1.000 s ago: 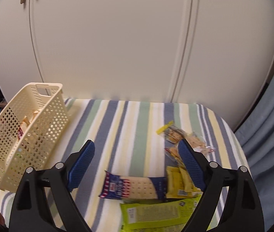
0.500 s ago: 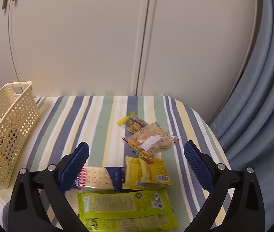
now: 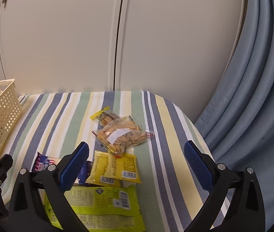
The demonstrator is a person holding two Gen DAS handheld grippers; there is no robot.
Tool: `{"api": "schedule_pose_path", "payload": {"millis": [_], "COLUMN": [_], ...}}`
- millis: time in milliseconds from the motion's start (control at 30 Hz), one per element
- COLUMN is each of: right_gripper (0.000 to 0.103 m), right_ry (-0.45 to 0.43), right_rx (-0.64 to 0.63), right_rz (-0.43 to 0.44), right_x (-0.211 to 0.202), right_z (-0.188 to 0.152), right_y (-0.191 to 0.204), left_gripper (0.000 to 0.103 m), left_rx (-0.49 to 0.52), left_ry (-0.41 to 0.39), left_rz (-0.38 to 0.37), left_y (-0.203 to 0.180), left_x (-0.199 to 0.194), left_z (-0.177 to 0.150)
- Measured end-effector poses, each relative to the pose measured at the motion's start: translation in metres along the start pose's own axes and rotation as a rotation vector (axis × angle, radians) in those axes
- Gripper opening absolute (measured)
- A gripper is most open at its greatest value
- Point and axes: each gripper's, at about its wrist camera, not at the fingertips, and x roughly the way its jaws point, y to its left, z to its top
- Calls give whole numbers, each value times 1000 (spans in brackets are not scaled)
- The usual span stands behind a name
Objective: Organize snacks
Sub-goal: 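Move both grippers away from the basket back to the snack pile, then grasp the clear cookie bag with the right gripper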
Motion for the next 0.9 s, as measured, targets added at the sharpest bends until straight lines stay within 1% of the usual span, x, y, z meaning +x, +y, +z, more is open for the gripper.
{"api": "schedule_pose_path", "payload": {"millis": [100, 200, 233, 333, 433, 533, 667, 767, 900], "right_gripper": [98, 98, 98, 98, 98, 98, 98, 98, 98], "right_ry": [34, 111, 126, 159, 181, 218, 281, 316, 339], "right_rx": [20, 111, 137, 184, 196, 221, 259, 284, 298], "right_rz": [28, 112, 122, 143, 187, 267, 345, 387, 401], "right_x": [9, 27, 32, 45, 55, 68, 91, 104, 120], "right_z": [-4, -7, -8, -8, -5, -1, 5, 6, 10], "right_y": [-11, -35, -42, -61, -67, -65, -52, -34, -17], "left_gripper": [100, 100, 100, 100, 100, 100, 100, 100, 100], "left_rx": [14, 24, 25, 29, 30, 29, 35, 35, 27], "left_ry": [33, 71, 79, 91, 106, 123, 129, 130, 129], "left_rz": [-13, -18, -22, -33, -47, -59, -69, -69, -74], "left_y": [-5, -8, -8, -9, -10, -11, -14, -15, -14], "left_x": [9, 18, 21, 24, 25, 28, 30, 31, 31], "left_z": [-5, -9, -9, -11, -12, -10, -10, -10, -9]}}
